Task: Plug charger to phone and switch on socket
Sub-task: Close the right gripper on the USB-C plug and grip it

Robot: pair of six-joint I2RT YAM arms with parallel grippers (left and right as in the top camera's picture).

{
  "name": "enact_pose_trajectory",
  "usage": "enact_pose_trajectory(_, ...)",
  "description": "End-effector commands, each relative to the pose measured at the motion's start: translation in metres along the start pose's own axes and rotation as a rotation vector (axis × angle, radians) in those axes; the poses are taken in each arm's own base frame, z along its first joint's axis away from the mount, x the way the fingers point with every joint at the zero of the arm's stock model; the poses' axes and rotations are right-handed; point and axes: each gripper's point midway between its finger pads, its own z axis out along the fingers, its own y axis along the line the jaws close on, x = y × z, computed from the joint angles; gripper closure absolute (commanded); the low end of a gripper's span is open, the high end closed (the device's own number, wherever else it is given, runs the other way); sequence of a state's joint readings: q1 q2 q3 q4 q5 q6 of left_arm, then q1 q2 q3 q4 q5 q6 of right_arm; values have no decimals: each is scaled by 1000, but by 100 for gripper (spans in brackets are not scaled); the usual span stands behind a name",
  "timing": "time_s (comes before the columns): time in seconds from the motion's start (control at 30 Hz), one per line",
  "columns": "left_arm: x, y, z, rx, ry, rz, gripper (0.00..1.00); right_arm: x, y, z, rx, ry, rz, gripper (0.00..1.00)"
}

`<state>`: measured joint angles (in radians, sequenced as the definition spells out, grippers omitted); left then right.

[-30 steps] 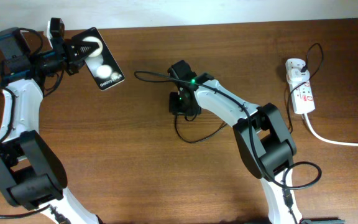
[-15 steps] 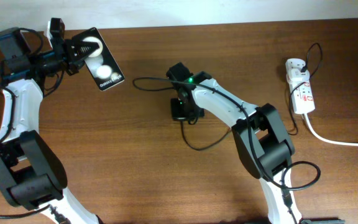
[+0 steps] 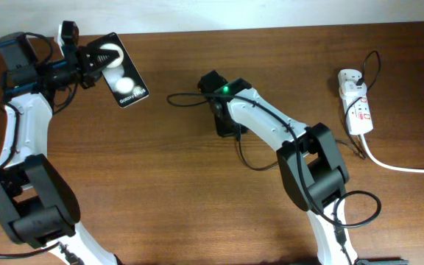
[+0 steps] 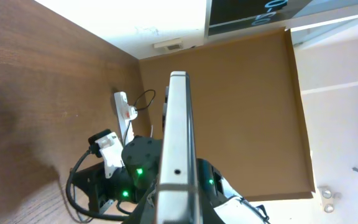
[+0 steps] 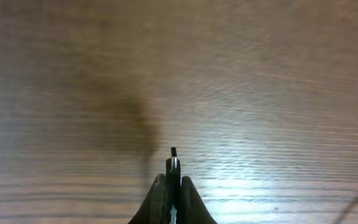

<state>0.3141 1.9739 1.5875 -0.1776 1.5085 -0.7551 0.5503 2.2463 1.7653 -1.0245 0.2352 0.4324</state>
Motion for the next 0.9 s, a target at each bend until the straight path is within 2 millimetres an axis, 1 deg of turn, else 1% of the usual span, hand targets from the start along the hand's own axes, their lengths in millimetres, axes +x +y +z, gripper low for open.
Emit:
enact_pose_trajectory(0.0, 5, -9, 6, 28, 35, 24, 100, 10, 17, 3, -88, 43, -11, 96)
enact_pose_trajectory(0.13, 11, -10, 18, 35, 62, 26, 100, 16, 24, 6, -125, 70, -13, 96)
enact_pose_trajectory(0.3, 15, -10, 30, 29, 77, 26, 100, 26, 24, 20, -114, 112, -20, 96)
enact_pose_trajectory(0.5, 15, -10, 31, 30, 79, 26, 100, 29, 24, 22, -114, 120, -21, 95)
enact_pose_trajectory(0.6, 15, -10, 31, 30, 79, 26, 100, 31, 25, 23, -120, 129, -21, 88)
enact_pose_trajectory(0.67, 15, -10, 31, 30, 79, 26, 100, 38, 28, 25, -139, 153, -22, 86)
enact_pose_trajectory(0.87, 15, -10, 31, 30, 79, 26, 100, 51, 24, 33, -121, 191, -1, 85)
